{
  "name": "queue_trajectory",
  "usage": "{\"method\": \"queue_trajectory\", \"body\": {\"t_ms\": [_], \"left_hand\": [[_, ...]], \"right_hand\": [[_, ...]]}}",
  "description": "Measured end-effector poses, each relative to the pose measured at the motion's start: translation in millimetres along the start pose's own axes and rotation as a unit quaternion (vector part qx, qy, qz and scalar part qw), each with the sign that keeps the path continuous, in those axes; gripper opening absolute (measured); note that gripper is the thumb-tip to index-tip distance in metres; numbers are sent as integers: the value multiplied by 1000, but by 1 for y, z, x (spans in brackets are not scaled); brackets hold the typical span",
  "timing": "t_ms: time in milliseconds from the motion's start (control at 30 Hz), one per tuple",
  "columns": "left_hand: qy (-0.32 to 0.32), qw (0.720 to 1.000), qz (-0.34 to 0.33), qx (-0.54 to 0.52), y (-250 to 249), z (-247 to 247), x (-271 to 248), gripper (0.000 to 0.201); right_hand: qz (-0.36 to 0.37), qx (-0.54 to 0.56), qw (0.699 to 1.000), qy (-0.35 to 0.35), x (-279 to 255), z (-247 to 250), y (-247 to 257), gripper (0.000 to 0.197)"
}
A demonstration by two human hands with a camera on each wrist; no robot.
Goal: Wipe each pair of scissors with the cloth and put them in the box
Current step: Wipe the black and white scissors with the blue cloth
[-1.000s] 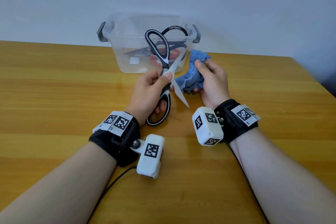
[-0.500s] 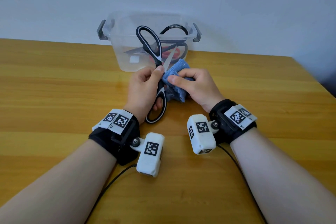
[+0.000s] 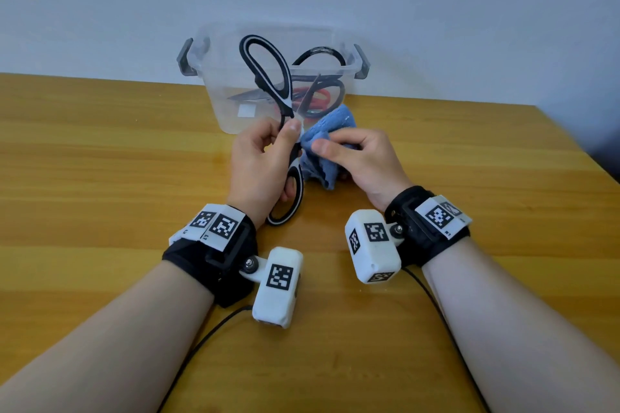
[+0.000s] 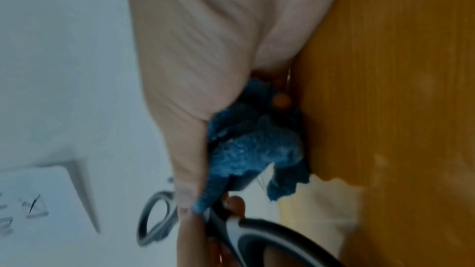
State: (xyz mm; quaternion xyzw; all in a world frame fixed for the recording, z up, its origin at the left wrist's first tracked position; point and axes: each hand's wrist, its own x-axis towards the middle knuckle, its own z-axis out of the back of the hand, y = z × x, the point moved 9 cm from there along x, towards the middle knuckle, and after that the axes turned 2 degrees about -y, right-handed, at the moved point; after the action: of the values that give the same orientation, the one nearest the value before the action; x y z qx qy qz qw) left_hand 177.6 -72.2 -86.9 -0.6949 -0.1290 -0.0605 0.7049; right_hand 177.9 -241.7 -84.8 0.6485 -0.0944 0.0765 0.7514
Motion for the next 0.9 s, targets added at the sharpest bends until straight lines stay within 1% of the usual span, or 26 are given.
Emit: {"method": "queue_trajectory", "body": {"t_ms": [33,100,233,333,433,500,533,633,700,767,833,900], "left_hand": [[-1,1000,2,-1,0,0,0,44],[-8,1000,7,-12,0,1,-1,44],[-51,996,36,-67,2,10,-1,33],[-80,992,39,-86,2,16,1,33],[-112,988,29,-98,2,23,1,37],[-127,985,21,-116,0,25,1,31],[-132,983,14,-128,-2,27,1,29],[-136,979,-23,-151,-8,29,2,26],[-125,980,-56,-147,-15,26,0,25],[-110,980,-69,-148,-18,23,-2,25],[-105,980,-67,-153,-16,21,-1,31],[-91,983,-73,-142,-17,18,0,34]], "right_hand": [[6,-16,1000,13,0,-3,2,6],[7,-40,999,16,1,-5,2,10],[15,-99,995,12,3,-5,1,36],[14,-124,992,20,4,-5,-2,39],[7,-129,992,4,6,-2,-5,39],[-4,-102,994,-29,7,5,-8,38],[-15,-71,996,-46,7,9,-11,40],[-67,77,992,-74,5,18,-18,41],[-97,158,980,-71,4,18,-20,33],[-109,187,974,-60,4,17,-20,27],[-112,200,972,-41,3,13,-22,27],[-112,207,972,-16,2,8,-19,34]]}}
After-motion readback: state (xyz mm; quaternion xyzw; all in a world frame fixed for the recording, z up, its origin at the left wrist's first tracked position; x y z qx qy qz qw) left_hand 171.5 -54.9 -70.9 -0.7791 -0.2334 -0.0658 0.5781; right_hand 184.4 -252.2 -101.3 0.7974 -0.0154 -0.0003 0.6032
